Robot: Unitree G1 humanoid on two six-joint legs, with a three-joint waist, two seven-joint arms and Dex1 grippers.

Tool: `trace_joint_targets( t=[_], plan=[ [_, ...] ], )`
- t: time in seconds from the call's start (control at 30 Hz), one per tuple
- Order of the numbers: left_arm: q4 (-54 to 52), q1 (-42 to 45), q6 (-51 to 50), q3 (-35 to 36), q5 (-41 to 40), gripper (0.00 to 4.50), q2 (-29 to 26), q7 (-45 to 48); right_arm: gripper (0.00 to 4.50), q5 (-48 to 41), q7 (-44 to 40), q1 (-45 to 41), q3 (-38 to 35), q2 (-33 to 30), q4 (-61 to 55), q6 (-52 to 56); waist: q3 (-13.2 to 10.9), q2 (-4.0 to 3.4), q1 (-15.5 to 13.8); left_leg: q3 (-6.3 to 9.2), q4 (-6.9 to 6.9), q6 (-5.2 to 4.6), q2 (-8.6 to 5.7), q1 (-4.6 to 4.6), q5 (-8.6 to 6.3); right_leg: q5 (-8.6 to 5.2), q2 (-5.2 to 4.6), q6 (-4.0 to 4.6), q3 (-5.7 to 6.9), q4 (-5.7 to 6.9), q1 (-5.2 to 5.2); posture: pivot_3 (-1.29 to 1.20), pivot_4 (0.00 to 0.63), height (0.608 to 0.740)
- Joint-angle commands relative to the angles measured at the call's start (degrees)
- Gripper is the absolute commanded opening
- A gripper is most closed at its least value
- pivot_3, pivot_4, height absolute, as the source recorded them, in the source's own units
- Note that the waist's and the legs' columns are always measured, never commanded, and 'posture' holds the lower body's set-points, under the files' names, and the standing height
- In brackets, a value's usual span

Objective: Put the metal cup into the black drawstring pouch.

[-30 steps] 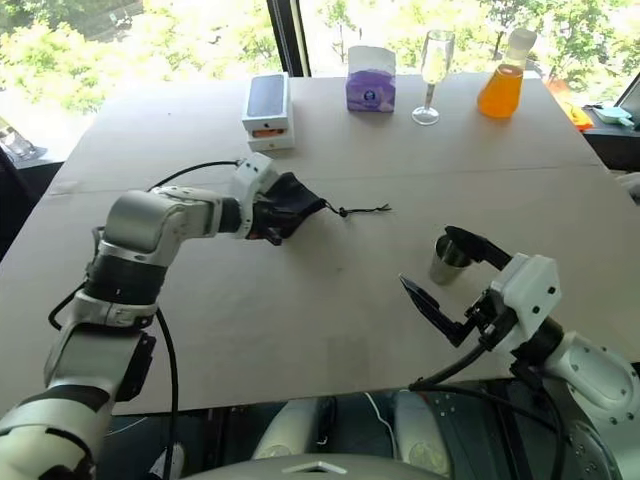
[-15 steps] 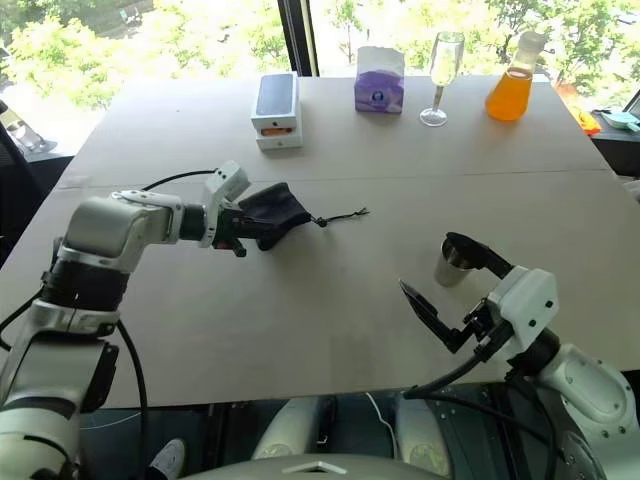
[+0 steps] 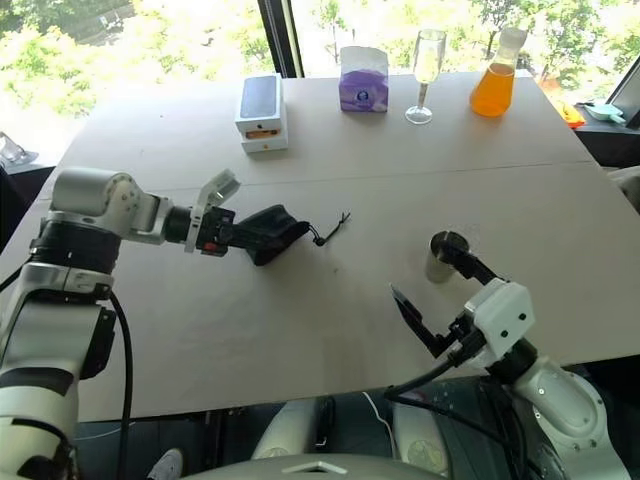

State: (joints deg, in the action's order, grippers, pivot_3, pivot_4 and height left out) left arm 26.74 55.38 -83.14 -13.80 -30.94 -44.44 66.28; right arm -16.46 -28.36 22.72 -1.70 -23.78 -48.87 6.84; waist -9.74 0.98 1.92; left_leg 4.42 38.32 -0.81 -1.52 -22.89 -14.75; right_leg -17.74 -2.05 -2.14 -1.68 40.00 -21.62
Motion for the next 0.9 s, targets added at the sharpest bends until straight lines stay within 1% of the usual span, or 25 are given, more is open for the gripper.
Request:
trace_joint_targets(
  t=[0.03, 0.07, 0.1, 0.13, 0.2, 0.23, 0.37, 0.4, 0.47, 0.6, 0.7, 0.77, 0.83, 0.87, 0.9],
  plan=[
    [-3.1, -0.7, 8.2, -1.8, 3.0, 0.28, -0.9, 0.1, 4.5, 0.7, 0.4, 0.3, 0.7, 0.6, -1.3, -2.5, 0.0, 0.0, 0.0, 0.0, 0.0, 0.01, 0.0, 0.0, 0.01, 0.0, -0.02, 0.0, -0.05, 0.0, 0.0, 0.0, 0.15, 0.74],
    [-3.4, -1.1, 10.9, -2.5, 4.5, 0.57, -1.0, -0.3, 4.5, 1.0, 0.4, 0.3, 1.0, 0.7, -1.1, -2.7, 0.0, 0.0, 0.0, 0.0, 0.0, 0.01, 0.01, 0.0, 0.01, 0.0, -0.03, 0.0, -0.13, 0.0, 0.0, 0.0, 0.15, 0.74],
    [-3.1, -1.2, 13.2, -2.5, 5.7, 0.76, -0.6, -1.2, 4.5, 1.2, 0.4, 0.1, 1.3, 0.7, -0.9, -2.9, 0.0, 0.0, -0.1, 0.0, -0.01, 0.01, 0.01, 0.0, 0.01, 0.0, -0.04, 0.0, -0.2, 0.0, 0.0, 0.0, 0.15, 0.74],
    [-2.7, -1.3, 15.2, -2.5, 6.8, 1.12, -0.3, -2.0, 4.5, 1.3, 0.3, 0.0, 1.3, 0.8, -0.7, -3.2, 0.0, 0.0, 0.0, 0.0, -0.01, 0.01, 0.01, 0.0, 0.01, 0.0, -0.04, 0.0, -0.24, 0.0, 0.0, 0.0, 0.15, 0.74],
    [-3.8, -2.2, 22.0, -4.6, 10.8, 2.13, -1.2, -2.2, 4.5, 1.4, 0.4, -0.4, 1.2, 0.8, -0.5, -3.5, 0.0, 0.0, -0.1, 0.0, -0.01, 0.0, 0.02, 0.0, 0.0, 0.0, -0.03, 0.0, -0.26, 0.0, -0.01, 0.0, 0.15, 0.74],
    [-4.6, -2.9, 25.5, -5.6, 12.8, 2.45, -1.8, -2.4, 4.5, 1.3, 0.5, -0.5, 1.0, 0.9, -0.4, -3.8, 0.0, 0.0, -0.1, 0.0, -0.01, 0.0, 0.01, 0.0, 0.0, 0.0, -0.03, 0.0, -0.27, -0.01, -0.01, 0.0, 0.15, 0.74],
    [-7.5, -5.6, 33.1, -4.6, 15.9, 4.38, -4.1, -1.6, 4.5, 1.1, 0.2, 0.2, 1.2, 1.0, 0.0, -4.4, 0.0, 0.0, -0.1, -0.03, -0.02, -0.02, 0.02, 0.0, -0.01, 0.0, -0.04, 0.01, -0.31, -0.02, -0.01, 0.0, 0.15, 0.74],
    [-8.2, -6.6, 34.5, -3.8, 16.1, 4.45, -4.7, -1.3, 4.5, 1.0, 0.0, 0.4, 1.3, 0.9, 0.1, -4.6, 0.0, 0.0, -0.1, -0.03, -0.02, -0.02, 0.02, 0.0, -0.01, 0.0, -0.04, 0.0, -0.3, -0.03, -0.02, 0.0, 0.15, 0.74],
    [-8.6, -7.7, 36.1, -2.5, 16.0, 4.45, -5.2, -0.9, 4.5, 0.9, -0.2, 0.4, 1.4, 0.8, 0.2, -4.7, 0.0, 0.0, -0.1, -0.03, -0.04, -0.07, 0.03, 0.0, -0.04, 0.0, -0.05, 0.01, -0.32, -0.04, -0.02, 0.0, 0.15, 0.74],
    [-11.5, -12.2, 44.8, 1.4, 16.6, 4.45, -7.4, -0.7, 4.5, -0.9, -1.4, 0.3, 0.2, -0.3, -0.1, -4.1, 0.0, 0.0, -0.1, -0.04, -0.04, -0.11, 0.04, 0.0, -0.07, 0.0, -0.06, 0.01, -0.31, -0.04, -0.02, 0.0, 0.15, 0.74],
    [-17.5, -16.5, 47.2, 4.5, 16.5, 4.45, -8.7, -2.0, 4.5, -1.9, -2.9, 0.7, -0.6, -2.1, -0.1, -3.6, 0.0, 0.0, -0.2, -0.04, -0.04, -0.12, 0.04, 0.0, -0.07, 0.0, -0.08, 0.01, -0.29, -0.05, -0.01, 0.0, 0.15, 0.74],
    [-23.7, -20.6, 46.4, 7.3, 14.9, 4.45, -9.4, -2.9, 4.5, -2.4, -3.5, 1.1, -1.2, -3.0, -0.3, -3.5, 0.0, -0.01, -0.3, -0.04, -0.05, -0.13, 0.05, -0.01, -0.08, 0.0, -0.09, 0.01, -0.31, -0.07, -0.01, 0.0, 0.15, 0.74],
    [-30.8, -23.9, 39.4, 11.6, 10.3, 4.45, -8.7, -4.7, 4.5, -3.3, -3.6, 1.6, -2.0, -3.6, -0.5, -3.1, 0.0, -0.01, -0.4, -0.04, -0.05, -0.14, 0.06, -0.02, -0.08, 0.01, -0.12, 0.01, -0.3, -0.09, 0.0, 0.0, 0.15, 0.74],
    [-34.3, -25.6, 37.2, 12.7, 9.4, 4.45, -8.5, -6.0, 4.5, -3.7, -3.6, 1.8, -2.2, -3.8, -0.7, -2.8, 0.0, -0.01, -0.6, -0.04, -0.05, -0.14, 0.07, -0.02, -0.08, 0.0, -0.12, 0.01, -0.29, -0.09, -0.01, 0.0, 0.15, 0.74],
    [-37.7, -27.6, 37.3, 13.1, 10.3, 4.45, -8.5, -7.9, 4.5, -4.0, -3.6, 2.0, -2.3, -4.0, -1.0, -2.4, 0.0, -0.02, -0.8, -0.04, -0.05, -0.14, 0.08, -0.03, -0.09, 0.0, -0.12, 0.01, -0.28, -0.09, 0.0, 0.0, 0.15, 0.74]
  ],
)
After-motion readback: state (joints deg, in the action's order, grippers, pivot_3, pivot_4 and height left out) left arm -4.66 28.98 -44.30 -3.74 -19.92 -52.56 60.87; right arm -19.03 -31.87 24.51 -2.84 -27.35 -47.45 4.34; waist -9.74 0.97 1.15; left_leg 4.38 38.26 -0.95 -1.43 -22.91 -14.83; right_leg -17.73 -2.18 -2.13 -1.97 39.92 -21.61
